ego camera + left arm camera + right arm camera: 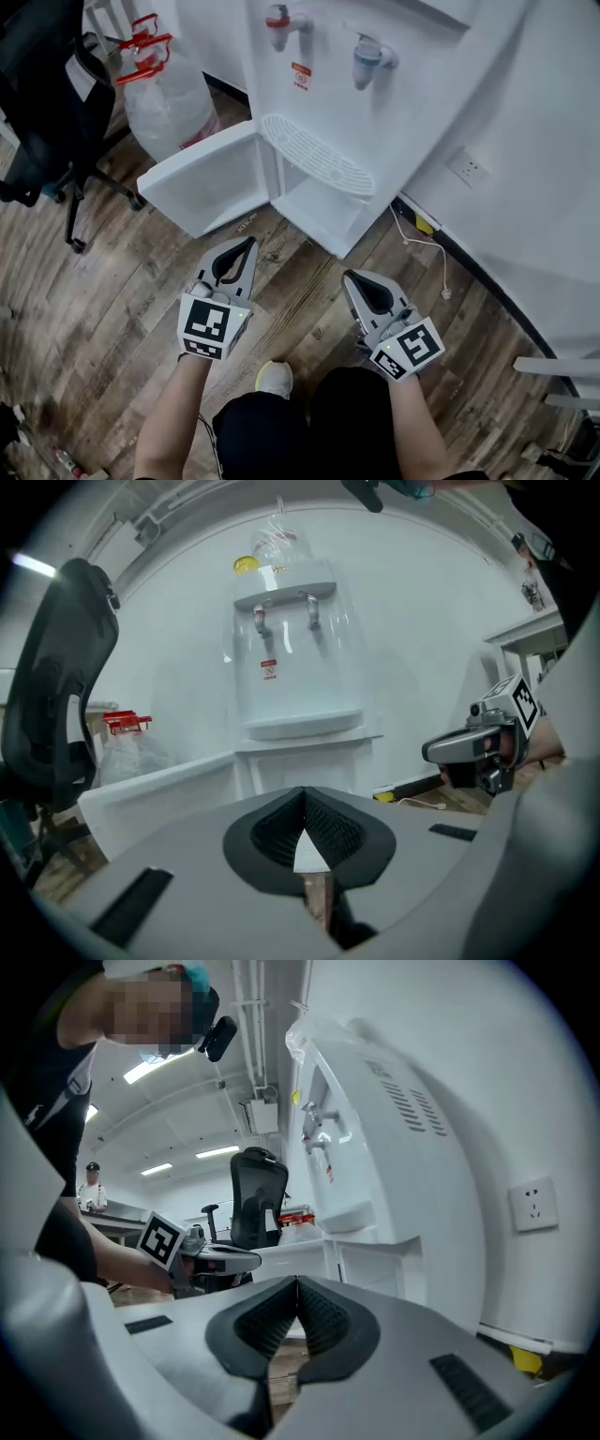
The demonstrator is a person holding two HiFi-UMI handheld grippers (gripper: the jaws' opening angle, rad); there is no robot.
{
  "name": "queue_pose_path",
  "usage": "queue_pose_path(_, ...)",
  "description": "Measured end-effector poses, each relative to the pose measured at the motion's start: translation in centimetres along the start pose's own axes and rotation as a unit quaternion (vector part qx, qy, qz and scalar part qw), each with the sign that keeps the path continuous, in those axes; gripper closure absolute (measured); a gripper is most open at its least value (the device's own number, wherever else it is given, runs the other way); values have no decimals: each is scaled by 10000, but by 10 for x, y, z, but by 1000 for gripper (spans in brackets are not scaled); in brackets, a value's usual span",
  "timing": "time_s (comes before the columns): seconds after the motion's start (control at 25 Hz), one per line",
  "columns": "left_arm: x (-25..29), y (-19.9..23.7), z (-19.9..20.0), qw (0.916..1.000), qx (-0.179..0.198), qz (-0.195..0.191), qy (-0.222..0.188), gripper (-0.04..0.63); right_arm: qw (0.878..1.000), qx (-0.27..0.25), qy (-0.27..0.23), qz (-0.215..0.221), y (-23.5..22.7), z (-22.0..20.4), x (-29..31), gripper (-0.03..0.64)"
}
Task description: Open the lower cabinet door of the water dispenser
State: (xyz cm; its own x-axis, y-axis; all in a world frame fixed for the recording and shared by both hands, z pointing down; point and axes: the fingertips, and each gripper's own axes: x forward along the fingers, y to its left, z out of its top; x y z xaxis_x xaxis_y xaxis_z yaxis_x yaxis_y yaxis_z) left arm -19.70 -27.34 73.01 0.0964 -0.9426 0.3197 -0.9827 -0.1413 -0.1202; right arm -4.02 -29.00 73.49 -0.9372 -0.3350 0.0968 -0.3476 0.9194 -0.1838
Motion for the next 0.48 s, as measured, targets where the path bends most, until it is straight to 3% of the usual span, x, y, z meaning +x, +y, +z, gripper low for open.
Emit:
queue_pose_path(0.2,-3,-24,36,9988,-65,-477,13,581,9990,195,183,-361,-9,18,-22,594)
queue_pose_path(0.48,-48,-64,138,9955,-232,-910,-103,581,9924,507,593,-950,8,95,-84,594)
